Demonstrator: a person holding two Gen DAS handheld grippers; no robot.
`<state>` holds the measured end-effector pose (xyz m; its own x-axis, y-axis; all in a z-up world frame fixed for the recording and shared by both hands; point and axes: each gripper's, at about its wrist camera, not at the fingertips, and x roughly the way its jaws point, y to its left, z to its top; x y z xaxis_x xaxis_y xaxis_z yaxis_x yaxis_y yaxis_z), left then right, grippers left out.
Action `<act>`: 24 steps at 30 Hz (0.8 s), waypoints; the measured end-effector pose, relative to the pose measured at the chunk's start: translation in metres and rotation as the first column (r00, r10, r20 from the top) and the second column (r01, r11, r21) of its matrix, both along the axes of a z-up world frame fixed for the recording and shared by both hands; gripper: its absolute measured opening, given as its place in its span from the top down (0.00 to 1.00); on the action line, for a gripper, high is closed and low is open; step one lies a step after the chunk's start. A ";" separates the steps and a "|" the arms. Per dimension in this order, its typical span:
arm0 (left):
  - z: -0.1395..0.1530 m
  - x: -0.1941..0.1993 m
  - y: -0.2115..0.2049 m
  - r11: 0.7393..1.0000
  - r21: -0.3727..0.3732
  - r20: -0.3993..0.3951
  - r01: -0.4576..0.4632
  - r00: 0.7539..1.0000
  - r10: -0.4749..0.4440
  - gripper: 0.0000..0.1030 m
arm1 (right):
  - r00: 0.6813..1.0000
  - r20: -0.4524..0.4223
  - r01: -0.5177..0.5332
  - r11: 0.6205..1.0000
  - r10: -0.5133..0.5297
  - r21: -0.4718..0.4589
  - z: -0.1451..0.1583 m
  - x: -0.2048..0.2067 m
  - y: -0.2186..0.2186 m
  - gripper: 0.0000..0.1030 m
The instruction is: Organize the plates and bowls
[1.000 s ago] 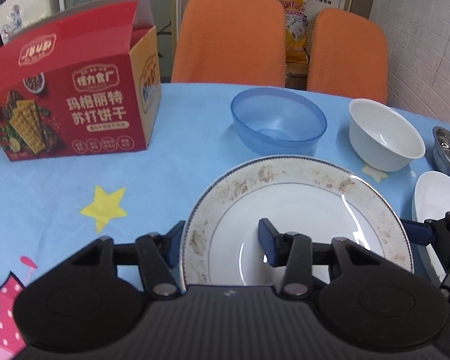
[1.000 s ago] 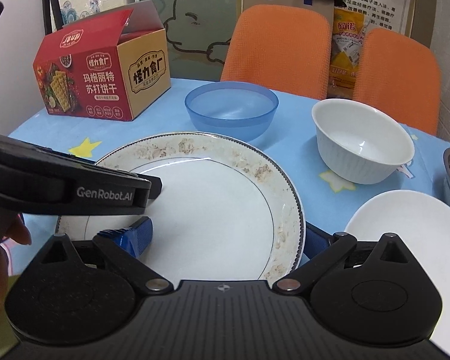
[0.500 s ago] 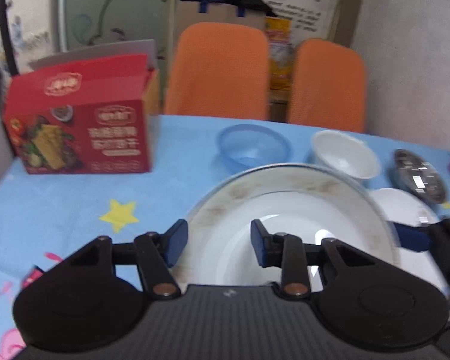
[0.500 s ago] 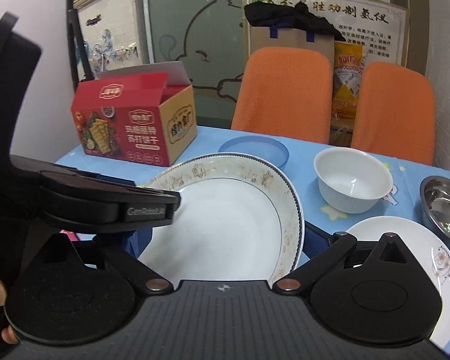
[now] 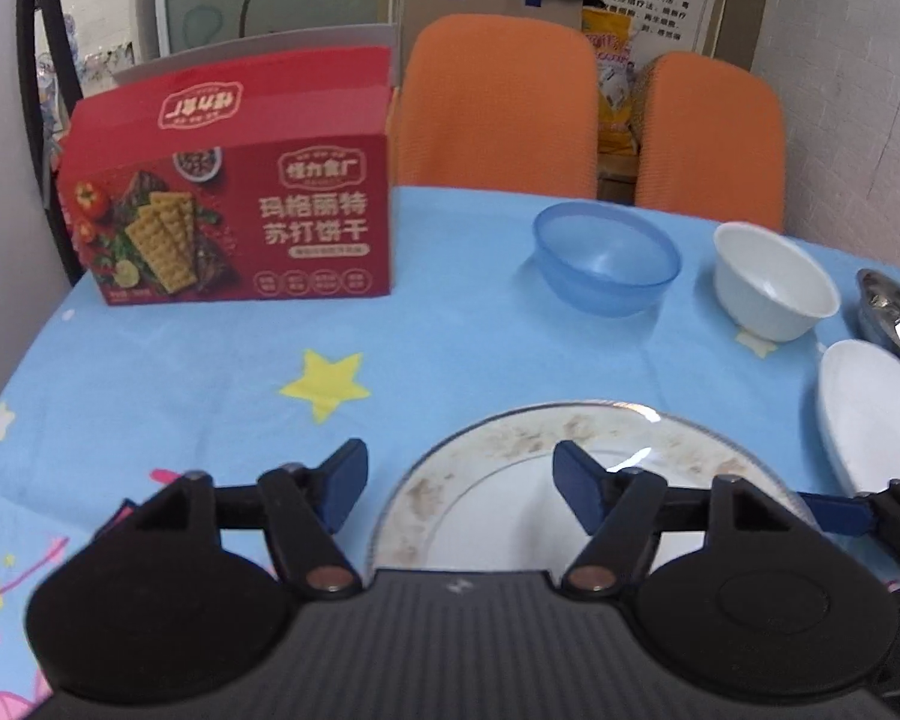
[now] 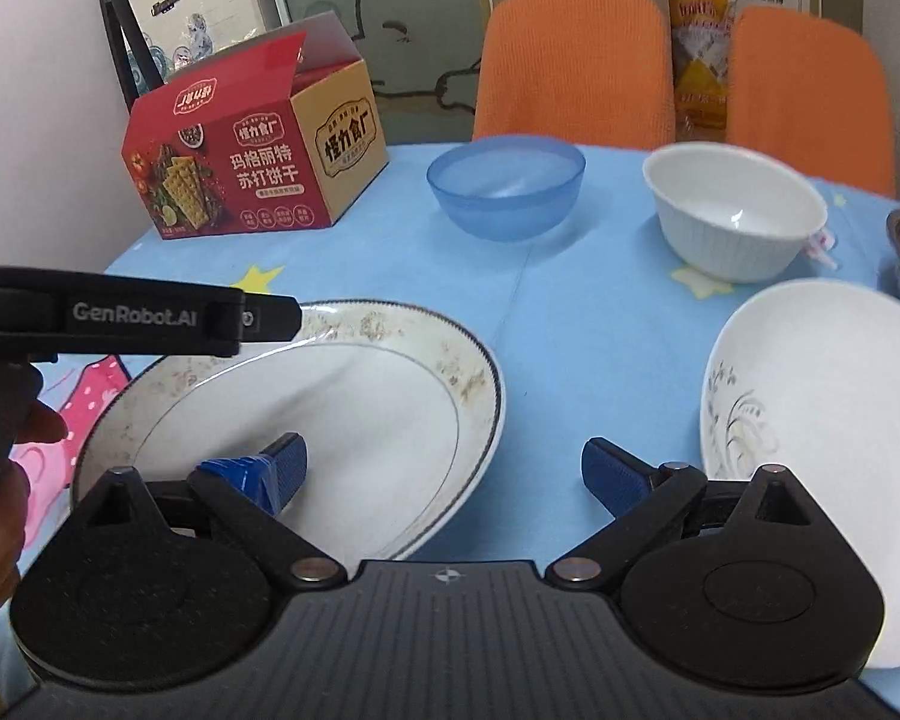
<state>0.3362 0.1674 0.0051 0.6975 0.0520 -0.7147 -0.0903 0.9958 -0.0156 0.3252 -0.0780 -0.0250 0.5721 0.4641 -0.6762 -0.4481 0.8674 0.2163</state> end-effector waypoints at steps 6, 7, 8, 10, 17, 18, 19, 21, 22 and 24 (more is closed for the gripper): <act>-0.018 0.002 0.022 0.994 -0.104 -0.086 0.033 0.995 -0.042 0.31 | 1.000 -0.023 -0.012 0.999 0.013 0.037 0.000 0.001 0.001 0.14; -0.020 0.001 0.021 0.992 -0.120 -0.086 0.043 0.995 -0.054 0.31 | 1.000 -0.022 -0.022 0.999 0.023 0.030 0.000 0.000 0.004 0.15; -0.022 0.001 0.019 0.990 -0.128 -0.082 0.053 0.995 -0.064 0.31 | 0.999 -0.025 -0.038 0.999 0.038 0.025 0.001 -0.003 0.005 0.15; -0.023 0.000 0.016 0.991 -0.118 -0.067 0.056 0.996 -0.064 0.31 | 0.997 -0.043 -0.064 0.996 0.066 0.055 -0.001 -0.006 0.007 0.15; -0.020 0.003 0.017 0.982 -0.165 -0.084 0.095 0.990 -0.110 0.51 | 0.994 0.007 -0.108 0.992 0.108 0.070 -0.003 0.001 0.018 0.19; -0.020 0.002 0.017 0.982 -0.165 -0.084 0.095 0.990 -0.110 0.52 | 0.992 0.009 -0.125 0.990 0.125 0.066 -0.003 0.002 0.020 0.21; -0.020 0.001 0.017 0.983 -0.158 -0.082 0.094 0.991 -0.108 0.52 | 0.991 0.021 -0.132 0.991 0.131 0.028 -0.003 0.000 0.025 0.23; -0.020 0.000 0.017 0.986 -0.148 -0.081 0.082 0.992 -0.095 0.53 | 0.991 0.037 -0.130 0.991 0.130 0.017 -0.001 -0.004 0.027 0.24; -0.020 -0.001 0.016 0.986 -0.147 -0.085 0.074 0.993 -0.088 0.54 | 0.992 0.035 -0.125 0.992 0.124 0.018 -0.001 -0.005 0.026 0.26; -0.018 0.000 0.014 0.989 -0.135 -0.086 0.060 0.994 -0.072 0.55 | 0.993 0.036 -0.111 0.994 0.110 0.008 0.001 -0.008 0.028 0.26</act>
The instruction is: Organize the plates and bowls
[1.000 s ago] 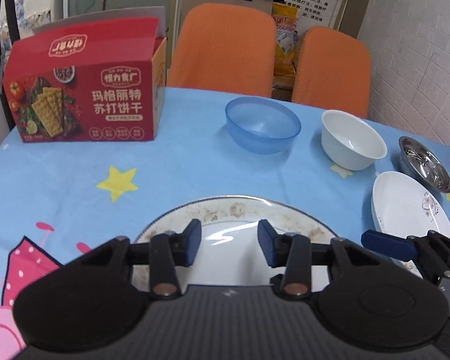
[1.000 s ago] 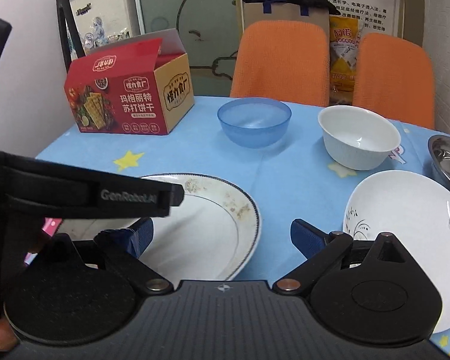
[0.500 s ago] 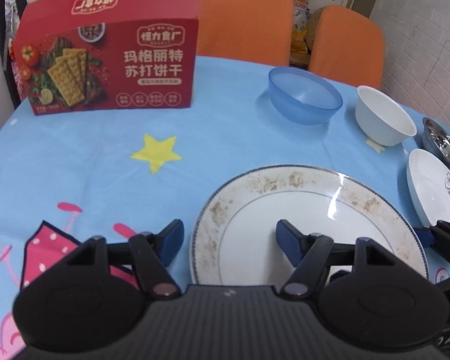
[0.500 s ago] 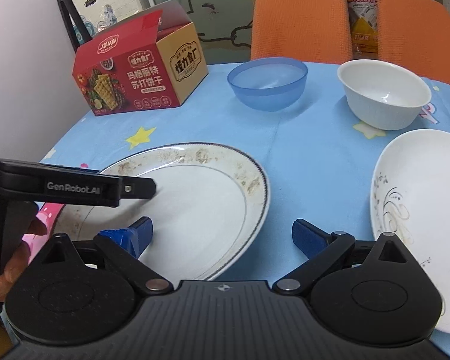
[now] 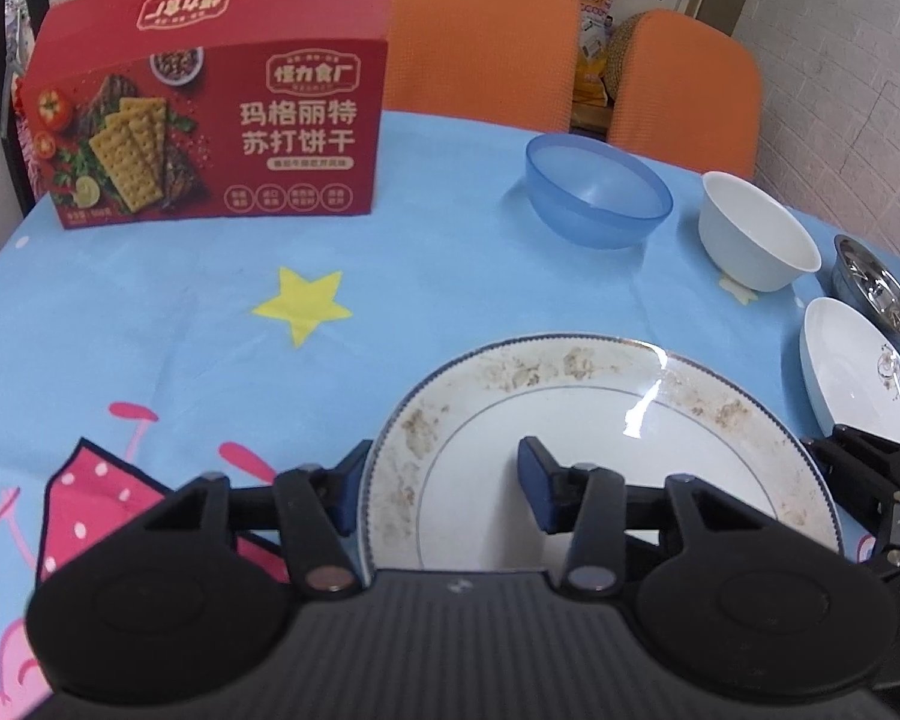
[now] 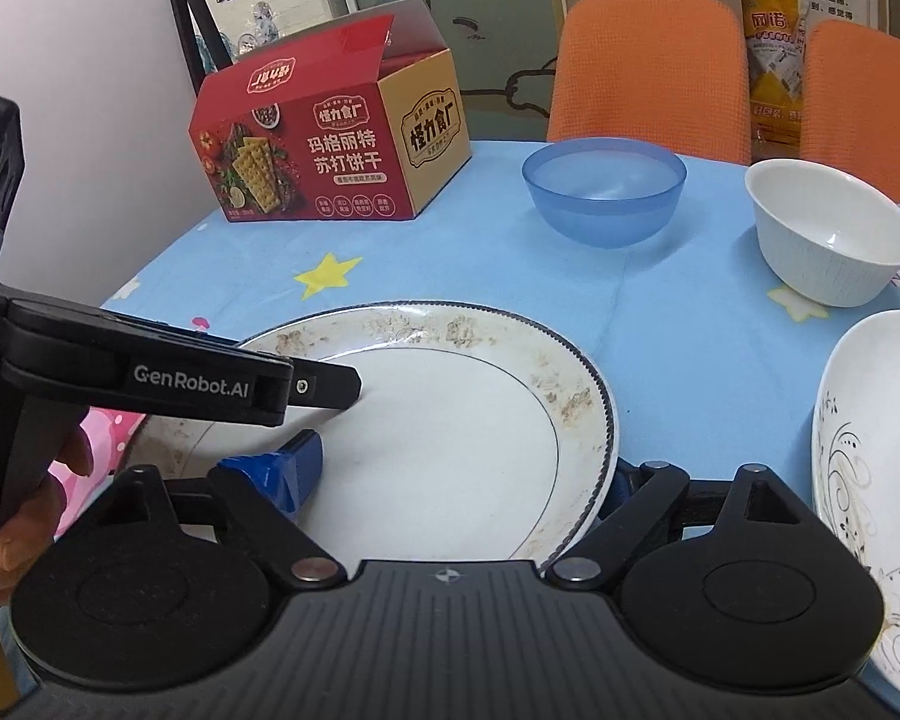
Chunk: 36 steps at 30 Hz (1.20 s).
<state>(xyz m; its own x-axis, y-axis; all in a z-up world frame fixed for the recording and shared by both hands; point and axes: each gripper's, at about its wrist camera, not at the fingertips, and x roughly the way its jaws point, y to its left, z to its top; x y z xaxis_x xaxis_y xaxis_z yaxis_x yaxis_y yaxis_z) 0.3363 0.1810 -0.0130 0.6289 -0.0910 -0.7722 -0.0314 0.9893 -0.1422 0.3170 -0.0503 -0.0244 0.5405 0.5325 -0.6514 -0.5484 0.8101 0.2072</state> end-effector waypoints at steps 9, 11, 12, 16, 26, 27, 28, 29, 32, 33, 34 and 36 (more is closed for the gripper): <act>0.014 -0.018 -0.015 1.000 0.015 0.019 0.009 1.000 -0.009 0.55 | 0.998 -0.002 0.064 0.998 -0.064 0.001 0.011 -0.015 -0.008 0.25; 0.014 -0.028 -0.020 1.000 0.026 0.022 0.004 1.000 -0.004 0.55 | 0.997 -0.003 0.075 0.997 -0.075 -0.010 0.011 -0.025 -0.009 0.24; 0.015 -0.033 -0.021 1.000 0.024 0.023 0.000 1.000 -0.001 0.55 | 0.997 -0.007 0.078 0.997 -0.078 -0.005 0.011 -0.029 -0.010 0.24; 0.016 -0.054 -0.026 1.000 0.012 0.016 -0.004 1.000 0.004 0.55 | 0.995 -0.023 0.092 0.996 -0.092 0.002 0.013 -0.048 -0.017 0.24; 0.014 -0.103 -0.048 0.996 0.092 0.045 0.000 0.999 -0.005 0.55 | 0.995 0.051 0.082 0.996 -0.081 -0.030 0.013 -0.108 -0.020 0.22; 0.015 -0.106 -0.050 0.996 0.094 0.057 0.005 0.998 -0.011 0.54 | 0.995 0.057 0.080 0.996 -0.078 -0.037 0.012 -0.109 -0.019 0.22; 0.015 -0.107 -0.050 0.995 0.095 0.064 0.009 0.998 -0.015 0.54 | 0.995 0.057 0.083 0.996 -0.082 -0.022 0.009 -0.109 -0.022 0.23; 0.015 -0.107 -0.050 0.995 0.095 0.066 0.004 0.998 -0.011 0.54 | 0.995 0.035 0.091 0.996 -0.091 -0.007 0.006 -0.105 -0.025 0.23; 0.017 -0.108 -0.045 0.997 0.072 0.078 -0.011 0.997 0.005 0.54 | 0.996 -0.035 0.078 0.997 -0.077 0.020 0.000 -0.100 -0.028 0.24; 0.019 -0.108 -0.043 0.998 0.061 0.086 -0.017 0.996 0.012 0.52 | 0.996 -0.049 0.075 0.997 -0.074 0.023 0.000 -0.100 -0.029 0.25; 0.022 -0.109 -0.040 0.998 0.058 0.099 -0.023 0.995 0.017 0.51 | 0.995 -0.057 0.085 0.995 -0.082 0.051 0.001 -0.101 -0.034 0.26; 0.027 -0.110 -0.038 0.998 0.060 0.120 -0.035 0.992 0.027 0.45 | 0.990 -0.068 0.128 0.982 -0.120 0.136 0.007 -0.101 -0.048 0.26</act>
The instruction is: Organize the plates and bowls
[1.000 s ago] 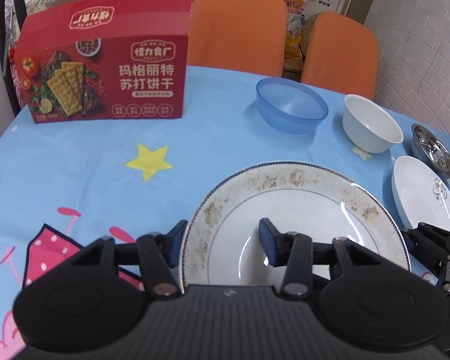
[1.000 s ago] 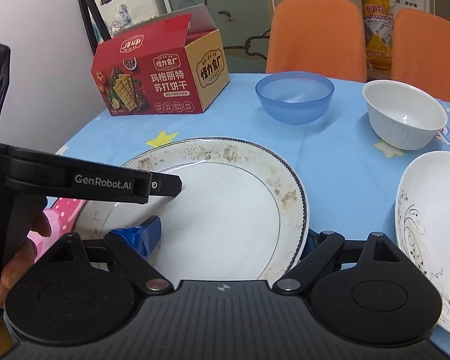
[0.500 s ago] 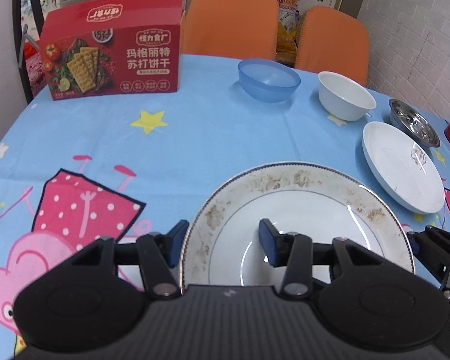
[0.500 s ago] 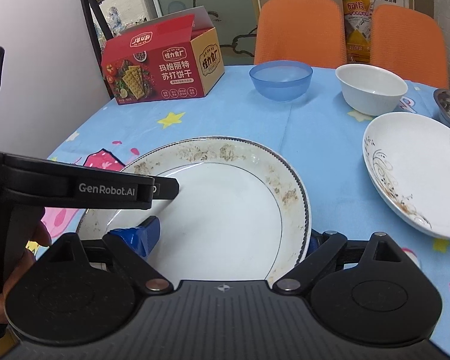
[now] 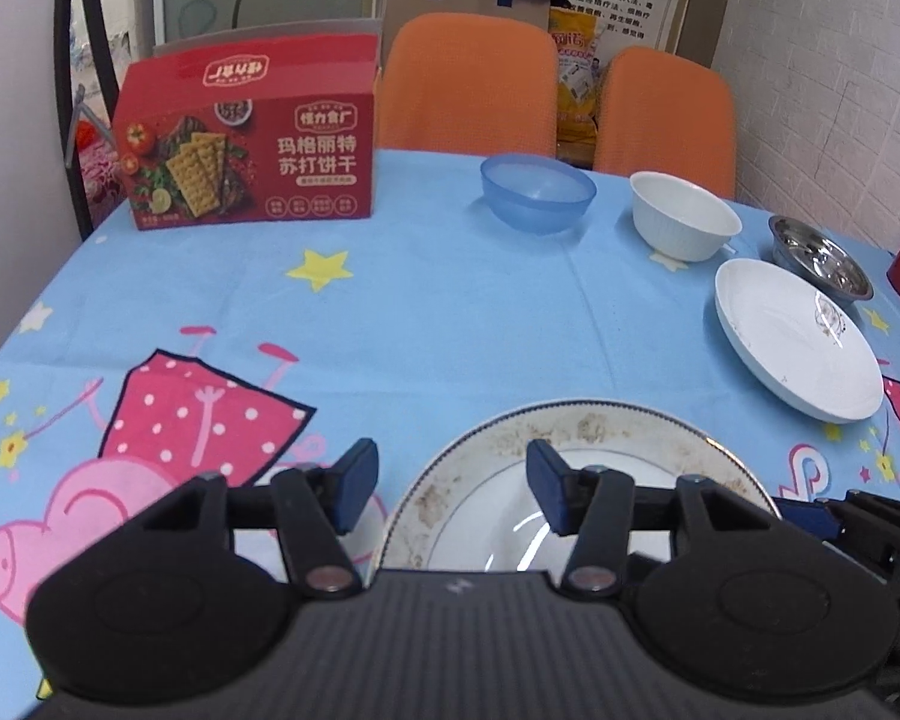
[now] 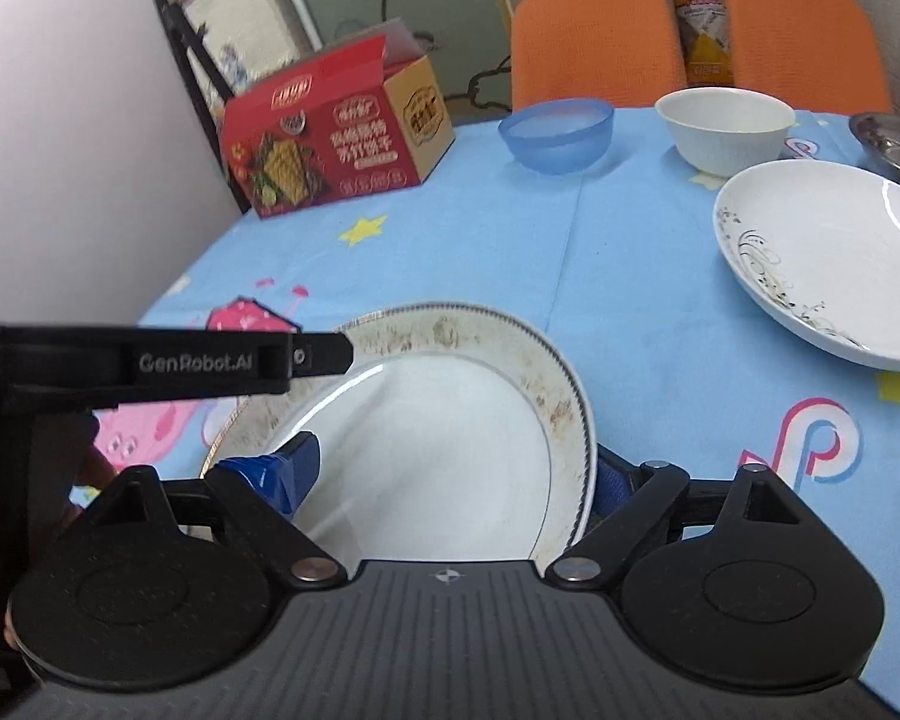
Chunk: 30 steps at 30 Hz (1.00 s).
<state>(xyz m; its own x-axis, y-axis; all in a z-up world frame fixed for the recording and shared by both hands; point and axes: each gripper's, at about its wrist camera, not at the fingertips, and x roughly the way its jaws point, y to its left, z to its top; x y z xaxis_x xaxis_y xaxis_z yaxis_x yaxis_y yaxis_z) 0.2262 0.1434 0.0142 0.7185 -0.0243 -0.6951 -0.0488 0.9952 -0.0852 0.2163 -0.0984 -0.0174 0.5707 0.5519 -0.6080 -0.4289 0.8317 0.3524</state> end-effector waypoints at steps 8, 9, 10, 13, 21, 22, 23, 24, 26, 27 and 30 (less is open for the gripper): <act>0.016 -0.003 -0.009 1.000 -0.015 0.040 0.013 0.999 -0.012 0.35 | 0.998 0.036 0.057 0.994 -0.060 0.092 0.024 -0.003 -0.024 0.24; 0.018 -0.002 -0.011 1.000 -0.015 0.043 0.014 0.999 -0.013 0.35 | 0.996 0.048 0.068 0.994 -0.072 0.082 0.027 -0.005 -0.027 0.23; 0.019 -0.002 -0.015 1.000 -0.013 0.044 0.021 0.999 -0.020 0.34 | 0.994 0.062 0.082 0.995 -0.085 0.059 0.029 -0.006 -0.030 0.23; 0.023 0.000 -0.031 0.998 -0.006 0.052 0.055 0.997 -0.055 0.33 | 0.987 0.085 0.136 0.991 -0.135 -0.004 0.027 -0.010 -0.046 0.23; 0.023 0.014 -0.083 0.988 0.021 0.026 0.151 0.988 -0.152 0.31 | 0.948 0.078 0.315 0.944 -0.308 -0.098 0.015 -0.016 -0.104 0.22; 0.021 0.016 -0.090 0.987 0.021 0.017 0.160 0.987 -0.160 0.31 | 0.944 0.078 0.328 0.939 -0.321 -0.108 0.014 -0.016 -0.109 0.22; 0.020 0.018 -0.096 0.985 0.021 0.009 0.169 0.986 -0.169 0.31 | 0.941 0.075 0.337 0.935 -0.330 -0.114 0.013 -0.016 -0.115 0.22; 0.019 0.019 -0.102 0.984 0.026 0.004 0.177 0.984 -0.177 0.31 | 0.939 0.072 0.344 0.931 -0.338 -0.120 0.012 -0.015 -0.120 0.22; 0.016 0.022 -0.113 0.982 0.038 -0.006 0.184 0.983 -0.184 0.31 | 0.934 0.073 0.356 0.925 -0.349 -0.132 0.011 -0.014 -0.127 0.22; 0.014 0.023 -0.117 0.981 0.042 -0.010 0.187 0.982 -0.187 0.31 | 0.932 0.078 0.361 0.922 -0.354 -0.137 0.011 -0.013 -0.130 0.22; 0.009 0.029 -0.129 0.980 0.057 -0.033 0.191 0.981 -0.189 0.31 | 0.926 0.087 0.377 0.914 -0.368 -0.150 0.009 -0.011 -0.140 0.22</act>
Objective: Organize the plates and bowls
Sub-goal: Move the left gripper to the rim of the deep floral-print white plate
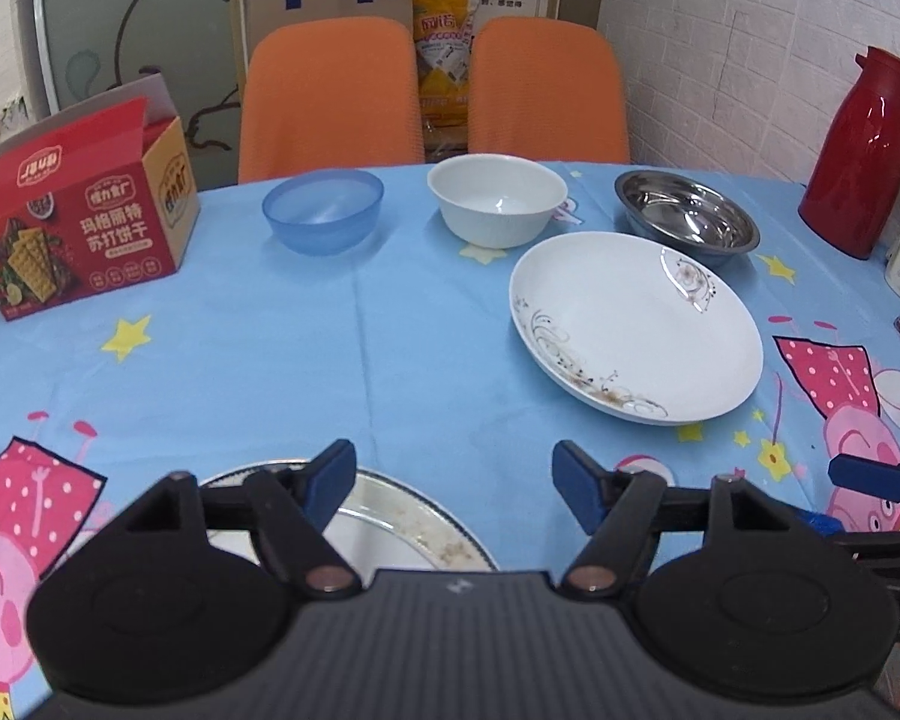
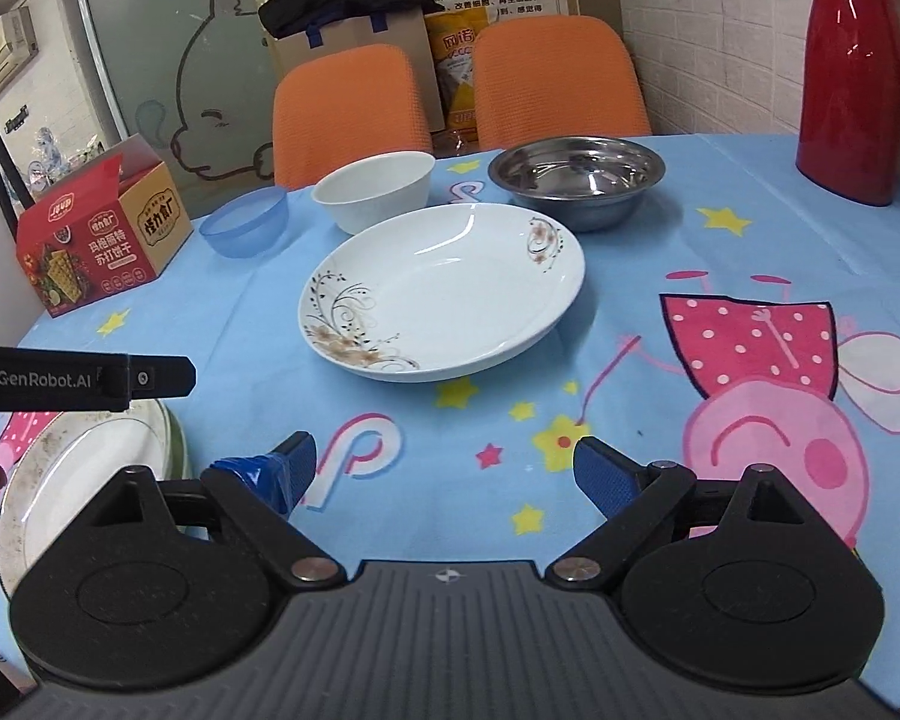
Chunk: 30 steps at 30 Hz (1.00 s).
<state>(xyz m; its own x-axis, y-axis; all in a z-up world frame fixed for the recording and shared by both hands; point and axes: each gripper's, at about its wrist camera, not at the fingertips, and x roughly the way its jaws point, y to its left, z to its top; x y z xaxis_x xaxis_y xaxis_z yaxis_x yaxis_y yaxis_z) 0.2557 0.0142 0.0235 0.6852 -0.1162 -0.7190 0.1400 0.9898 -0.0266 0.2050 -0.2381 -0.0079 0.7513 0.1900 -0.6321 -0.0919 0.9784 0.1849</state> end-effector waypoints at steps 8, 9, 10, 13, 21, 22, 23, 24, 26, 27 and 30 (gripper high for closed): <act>-0.001 0.023 -0.020 0.999 0.047 -0.015 -0.018 1.000 0.019 0.29 | 1.000 0.010 0.024 0.999 -0.025 0.028 0.000 0.015 -0.023 0.22; -0.001 0.026 -0.022 0.998 0.055 -0.014 -0.020 1.000 0.021 0.28 | 1.000 0.012 0.025 0.999 -0.025 0.030 0.001 0.018 -0.025 0.22; 0.001 0.030 -0.023 0.998 0.061 -0.013 -0.019 1.000 0.020 0.28 | 1.000 0.014 0.024 0.999 -0.025 0.029 0.001 0.021 -0.027 0.22; 0.004 0.041 -0.027 0.997 0.073 -0.008 -0.016 1.000 0.017 0.27 | 1.000 0.018 0.024 0.999 -0.024 0.031 0.002 0.030 -0.031 0.22; 0.000 0.077 -0.033 0.995 0.098 -0.030 0.012 0.999 -0.009 0.25 | 1.000 0.004 0.010 1.000 -0.010 0.018 -0.001 0.059 -0.032 0.22; -0.002 0.082 -0.033 0.995 0.097 -0.038 0.016 0.999 -0.012 0.25 | 1.000 0.002 0.008 1.000 -0.008 0.016 -0.002 0.063 -0.032 0.22; -0.004 0.089 -0.033 0.995 0.095 -0.047 0.022 0.999 -0.018 0.25 | 1.000 0.002 0.007 1.000 -0.007 0.013 -0.003 0.067 -0.032 0.22; -0.006 0.095 -0.033 0.996 0.089 -0.052 0.030 0.998 -0.026 0.25 | 1.000 0.002 0.007 1.000 -0.007 0.012 -0.004 0.071 -0.032 0.22; -0.010 0.108 -0.032 0.997 0.064 -0.065 0.042 0.997 -0.038 0.25 | 1.000 0.002 0.003 1.000 -0.003 0.015 -0.005 0.083 -0.033 0.22; -0.013 0.116 -0.032 0.998 0.051 -0.076 0.044 0.996 -0.040 0.25 | 1.000 0.001 0.006 1.000 -0.006 0.017 -0.005 0.090 -0.032 0.22; -0.024 0.137 -0.031 0.999 0.016 -0.132 0.039 0.991 -0.037 0.25 | 1.000 -0.012 0.010 1.000 -0.010 0.015 -0.009 0.108 -0.034 0.22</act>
